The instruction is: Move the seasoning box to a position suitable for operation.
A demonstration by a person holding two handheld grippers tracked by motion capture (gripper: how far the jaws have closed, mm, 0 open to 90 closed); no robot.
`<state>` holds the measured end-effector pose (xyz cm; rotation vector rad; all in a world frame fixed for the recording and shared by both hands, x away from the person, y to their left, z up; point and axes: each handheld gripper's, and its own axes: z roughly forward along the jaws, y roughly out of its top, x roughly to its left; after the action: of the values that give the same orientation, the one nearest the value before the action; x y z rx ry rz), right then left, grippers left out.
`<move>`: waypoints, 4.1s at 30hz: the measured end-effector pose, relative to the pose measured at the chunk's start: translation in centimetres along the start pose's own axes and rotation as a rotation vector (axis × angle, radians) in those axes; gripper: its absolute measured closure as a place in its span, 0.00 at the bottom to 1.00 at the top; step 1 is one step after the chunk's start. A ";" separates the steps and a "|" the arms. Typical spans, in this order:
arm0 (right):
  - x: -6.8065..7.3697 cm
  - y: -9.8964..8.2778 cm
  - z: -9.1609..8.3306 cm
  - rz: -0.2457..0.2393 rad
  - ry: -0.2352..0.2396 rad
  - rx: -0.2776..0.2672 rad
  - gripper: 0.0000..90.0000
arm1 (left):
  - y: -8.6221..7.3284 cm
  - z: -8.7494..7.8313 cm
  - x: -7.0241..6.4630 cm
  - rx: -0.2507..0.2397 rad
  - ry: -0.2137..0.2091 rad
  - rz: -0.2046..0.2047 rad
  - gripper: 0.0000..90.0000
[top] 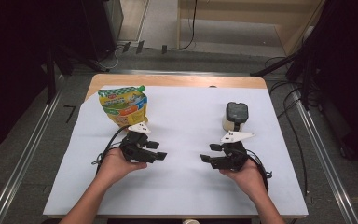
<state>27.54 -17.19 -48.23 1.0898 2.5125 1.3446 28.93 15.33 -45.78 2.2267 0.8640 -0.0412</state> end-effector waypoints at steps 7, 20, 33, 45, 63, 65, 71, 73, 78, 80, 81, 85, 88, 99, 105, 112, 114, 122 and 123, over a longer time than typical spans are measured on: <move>0.0 0.1 -0.1 0.069 0.010 0.019 0.45 | 0.2 0.2 -0.3 -0.011 -0.011 0.037 0.42; -0.4 0.0 0.4 -0.024 -0.001 0.054 0.44 | 0.4 0.3 -0.1 -0.004 0.001 0.028 0.40; -0.2 0.0 -0.5 0.003 -0.022 0.039 0.42 | 0.3 -0.2 -0.3 0.022 -0.027 0.006 0.44; -0.6 0.1 -2.2 0.026 -0.069 0.022 0.42 | 0.4 -0.4 -0.5 0.001 -0.034 0.034 0.43; -2.6 -0.4 -5.3 0.092 -0.174 -0.028 0.42 | 0.6 -0.3 -0.7 -0.001 -0.044 0.041 0.43; -2.7 -0.4 -5.4 0.096 -0.181 -0.031 0.42 | 0.7 -0.3 -0.8 0.000 -0.044 0.045 0.43; -3.4 -0.7 -6.2 0.125 -0.235 -0.042 0.41 | 0.8 0.0 -0.9 0.010 -0.044 0.055 0.43; -3.7 -0.8 -6.4 0.136 -0.255 -0.041 0.40 | 0.9 0.1 -0.9 0.012 -0.048 0.058 0.43; -4.5 -0.7 -6.3 0.185 -0.316 -0.062 0.32 | 1.1 0.4 -1.1 0.007 -0.065 0.056 0.43; -4.6 -0.7 -6.3 0.204 -0.336 -0.067 0.29 | 1.2 0.3 -1.2 0.005 -0.070 0.057 0.43; -4.8 -0.5 -6.2 0.223 -0.343 -0.073 0.25 | 1.2 0.3 -1.2 0.004 -0.069 0.058 0.43; -5.7 0.4 -6.0 0.291 -0.406 -0.093 0.17 | 1.3 0.4 -1.3 0.008 -0.062 0.063 0.43; -6.5 1.2 -5.7 0.314 -0.435 -0.087 0.15 | 1.2 0.5 -1.3 0.012 -0.064 0.065 0.43; -8.0 3.5 -3.5 0.310 -0.483 -0.083 0.14 | 1.1 0.5 -1.2 0.017 -0.057 0.062 0.43; -8.8 3.6 -2.1 0.325 -0.539 -0.065 0.13 | 0.8 0.5 -1.3 0.021 -0.055 0.062 0.43; -9.3 3.7 -0.6 0.332 -0.558 -0.069 0.12 | 0.3 0.3 -1.4 0.020 -0.046 0.049 0.43; -9.2 3.7 -0.3 0.327 -0.568 -0.066 0.10 | 0.2 0.3 -1.4 0.022 -0.044 0.051 0.43; -9.7 3.8 1.5 0.352 -0.644 -0.089 0.09 | -0.6 -0.2 -1.3 0.019 -0.026 0.028 0.43; -9.8 3.8 1.7 0.355 -0.654 -0.091 0.09 | -0.7 -0.2 -1.3 0.016 -0.027 0.023 0.43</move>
<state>37.54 -20.76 -48.70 1.6749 1.8285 0.9290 27.49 15.08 -45.65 2.2456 0.8265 -0.0672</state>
